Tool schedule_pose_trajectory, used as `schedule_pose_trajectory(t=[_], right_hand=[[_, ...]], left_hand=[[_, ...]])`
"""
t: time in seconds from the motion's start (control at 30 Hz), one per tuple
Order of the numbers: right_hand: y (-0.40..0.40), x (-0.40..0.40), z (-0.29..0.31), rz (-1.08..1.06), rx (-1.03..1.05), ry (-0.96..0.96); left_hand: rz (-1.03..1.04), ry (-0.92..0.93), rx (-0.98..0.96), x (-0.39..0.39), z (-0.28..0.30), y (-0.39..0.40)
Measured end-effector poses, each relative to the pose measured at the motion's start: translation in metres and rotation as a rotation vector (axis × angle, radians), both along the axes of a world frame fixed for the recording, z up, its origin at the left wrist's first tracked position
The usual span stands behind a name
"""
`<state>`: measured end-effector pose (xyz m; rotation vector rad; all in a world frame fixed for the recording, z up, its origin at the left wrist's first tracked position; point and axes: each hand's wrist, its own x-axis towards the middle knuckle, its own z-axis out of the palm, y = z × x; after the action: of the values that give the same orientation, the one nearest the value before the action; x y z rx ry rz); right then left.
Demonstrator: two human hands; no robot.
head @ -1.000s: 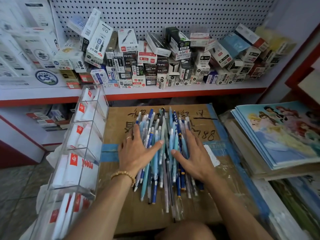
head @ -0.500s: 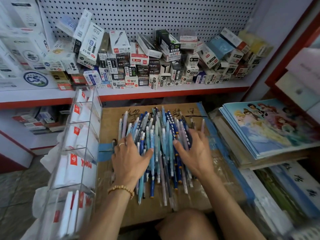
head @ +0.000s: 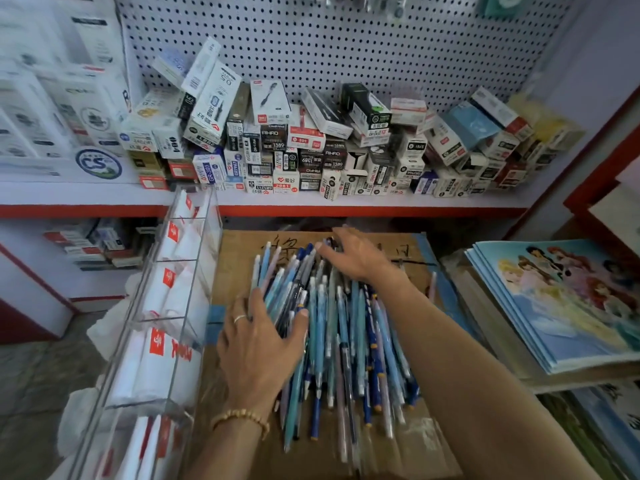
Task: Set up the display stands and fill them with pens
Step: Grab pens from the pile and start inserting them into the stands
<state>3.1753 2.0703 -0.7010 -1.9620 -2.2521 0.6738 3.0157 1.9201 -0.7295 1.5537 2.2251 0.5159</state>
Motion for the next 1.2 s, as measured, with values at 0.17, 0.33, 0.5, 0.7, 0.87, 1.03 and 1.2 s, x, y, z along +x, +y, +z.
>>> schedule_pose_trajectory(t=[0.17,0.33,0.5,0.7,0.87,1.03,1.2], right_hand=[[0.030,-0.017,-0.016,0.137,-0.081,-0.110],[0.018,-0.025,-0.025,0.212,-0.032,-0.107],[-0.023,0.004,-0.014,0.036,0.201,0.292],[-0.105,0.067,-0.031,-0.354,0.249,0.166],[-0.124,0.043,-0.051,-0.275,0.155,0.172],[-0.122,0.035,-0.040,-0.320,0.178,0.123],[-0.112,0.019,-0.030,-0.241,0.260,-0.051]], left_hand=[[-0.002,0.000,-0.048,0.003,-0.010,0.013],[0.017,0.101,-0.091,0.004,-0.015,0.031],[0.043,0.116,-0.090,0.000,-0.014,0.039],[-0.028,0.033,-0.102,0.004,-0.014,0.061],[-0.164,0.010,-0.021,0.014,-0.014,0.050],[-0.215,0.022,0.046,0.017,-0.004,0.041],[-0.221,0.126,0.079,0.021,0.006,0.019]])
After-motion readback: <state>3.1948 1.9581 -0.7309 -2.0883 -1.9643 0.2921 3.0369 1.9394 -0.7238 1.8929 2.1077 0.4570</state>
